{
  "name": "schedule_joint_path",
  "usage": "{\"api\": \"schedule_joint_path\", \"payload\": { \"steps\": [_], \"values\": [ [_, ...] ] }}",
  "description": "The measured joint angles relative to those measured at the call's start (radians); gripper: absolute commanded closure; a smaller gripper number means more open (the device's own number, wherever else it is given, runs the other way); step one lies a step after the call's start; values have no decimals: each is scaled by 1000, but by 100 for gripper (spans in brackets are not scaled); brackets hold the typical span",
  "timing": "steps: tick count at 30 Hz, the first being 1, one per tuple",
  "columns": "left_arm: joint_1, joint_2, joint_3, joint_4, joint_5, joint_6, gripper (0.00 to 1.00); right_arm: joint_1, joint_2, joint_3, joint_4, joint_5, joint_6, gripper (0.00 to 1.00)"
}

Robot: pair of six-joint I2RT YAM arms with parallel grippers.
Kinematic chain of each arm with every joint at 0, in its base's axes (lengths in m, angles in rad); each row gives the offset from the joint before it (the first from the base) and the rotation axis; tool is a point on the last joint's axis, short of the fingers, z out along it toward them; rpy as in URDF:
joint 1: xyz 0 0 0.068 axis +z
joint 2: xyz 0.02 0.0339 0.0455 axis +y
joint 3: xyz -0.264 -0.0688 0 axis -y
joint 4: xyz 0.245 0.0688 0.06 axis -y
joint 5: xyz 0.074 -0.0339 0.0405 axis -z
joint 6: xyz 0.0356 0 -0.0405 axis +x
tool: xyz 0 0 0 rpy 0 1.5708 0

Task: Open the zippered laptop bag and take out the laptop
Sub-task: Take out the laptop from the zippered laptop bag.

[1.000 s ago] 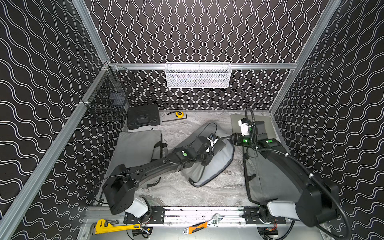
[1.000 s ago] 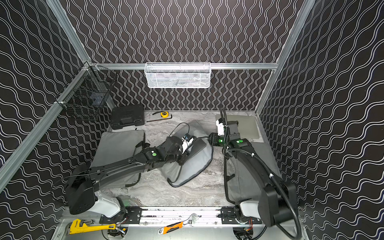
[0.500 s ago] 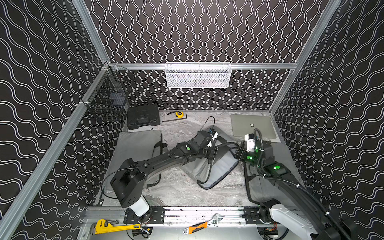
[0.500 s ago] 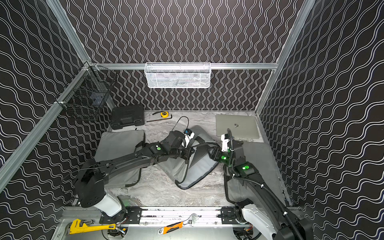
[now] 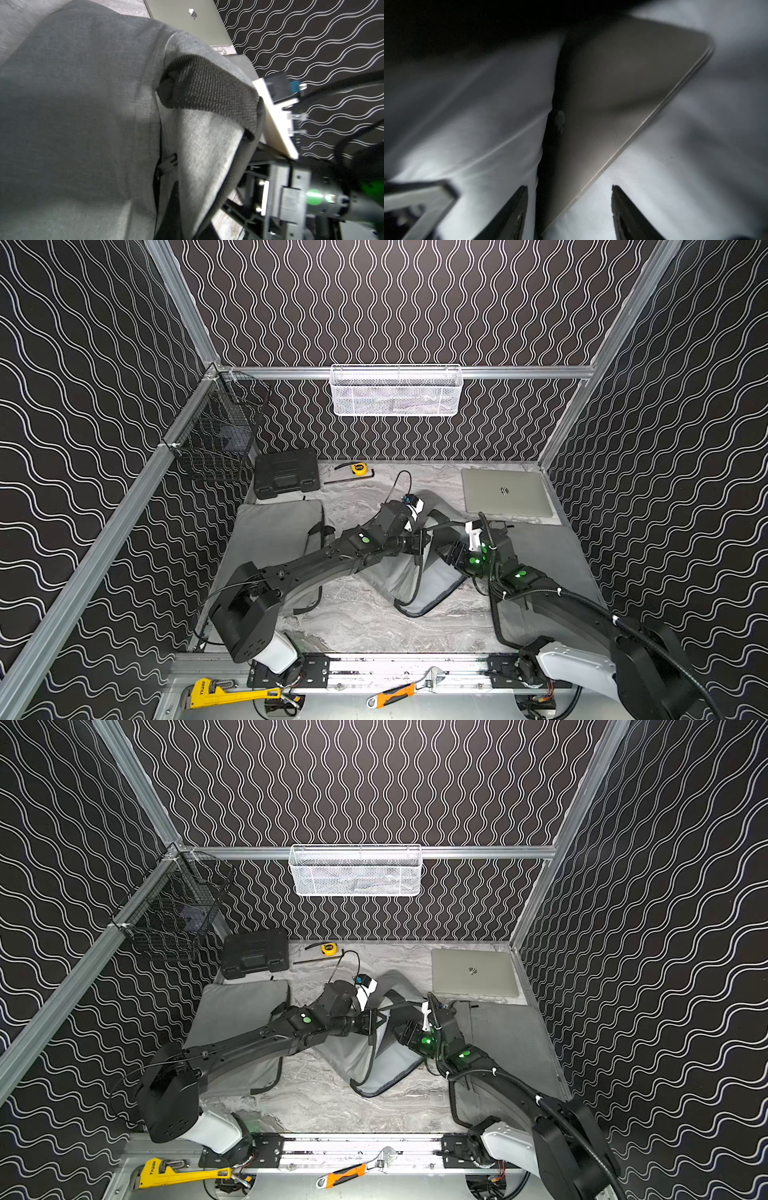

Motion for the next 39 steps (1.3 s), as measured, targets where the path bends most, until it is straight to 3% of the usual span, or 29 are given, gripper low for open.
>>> {"api": "schedule_joint_path", "payload": {
  "steps": [16, 23, 25, 28, 33, 35, 39],
  "values": [
    [0, -16, -10, 56, 60, -50, 100, 48, 98, -3, 29, -8, 56, 29],
    [-1, -10, -16, 89, 104, -58, 100, 47, 246, 58, 46, -47, 45, 32],
    [-1, -21, -25, 89, 100, -70, 100, 47, 292, 90, 51, -66, 45, 36],
    [1, -48, -35, 77, 69, -73, 100, 47, 327, 141, 60, -91, 29, 51],
    [0, -71, -51, 71, 13, -101, 100, 44, 322, 164, 117, -113, -7, 92],
    [0, -62, -60, 92, 6, -106, 100, 42, 310, 169, 145, -140, -11, 100],
    [0, -39, -92, 157, -3, -130, 100, 40, 287, 182, 101, -131, -48, 100]
  ]
}}
